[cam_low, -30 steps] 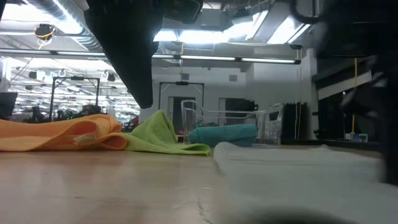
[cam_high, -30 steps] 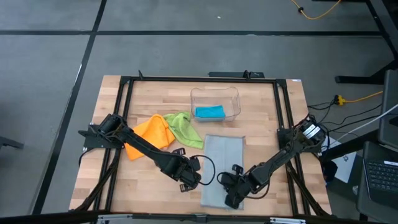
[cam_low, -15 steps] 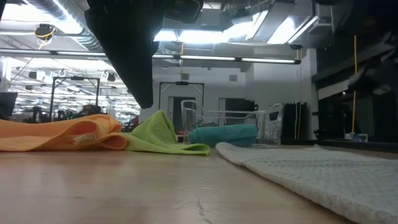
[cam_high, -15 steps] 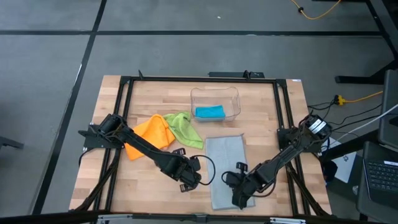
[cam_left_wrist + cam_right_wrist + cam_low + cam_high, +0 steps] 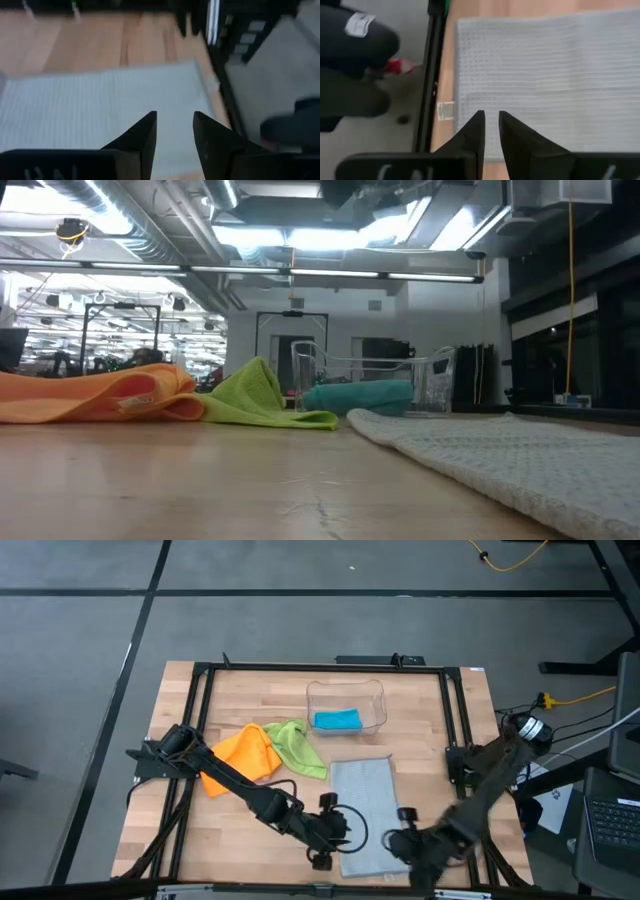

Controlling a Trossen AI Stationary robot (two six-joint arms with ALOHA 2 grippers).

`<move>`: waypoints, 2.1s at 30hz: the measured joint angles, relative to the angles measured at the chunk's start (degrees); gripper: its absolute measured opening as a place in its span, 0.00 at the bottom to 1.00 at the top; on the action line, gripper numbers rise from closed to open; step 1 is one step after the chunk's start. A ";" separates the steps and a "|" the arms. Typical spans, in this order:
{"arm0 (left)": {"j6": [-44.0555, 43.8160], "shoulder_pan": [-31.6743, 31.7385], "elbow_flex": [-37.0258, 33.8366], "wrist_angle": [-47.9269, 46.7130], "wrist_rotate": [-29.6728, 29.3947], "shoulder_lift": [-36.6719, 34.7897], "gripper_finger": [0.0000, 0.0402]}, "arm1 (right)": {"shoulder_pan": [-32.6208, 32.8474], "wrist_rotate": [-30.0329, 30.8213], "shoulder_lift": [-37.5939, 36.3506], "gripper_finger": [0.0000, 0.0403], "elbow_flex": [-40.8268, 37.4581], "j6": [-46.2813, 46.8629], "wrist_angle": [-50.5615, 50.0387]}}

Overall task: Fold microfiber towels
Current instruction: Fold the gray towel

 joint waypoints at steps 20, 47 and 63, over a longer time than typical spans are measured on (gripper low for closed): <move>2.06 -3.62 21.65 -4.10 -0.97 15.68 0.34 | 12.58 12.57 2.84 0.20 0.69 6.81 -3.37; -4.87 -5.09 21.79 -4.76 8.37 24.66 0.49 | 11.31 5.47 18.76 0.52 0.69 8.92 6.26; -4.94 -1.09 22.10 -16.64 16.39 25.01 0.49 | 8.90 5.84 18.85 0.52 0.69 8.71 5.89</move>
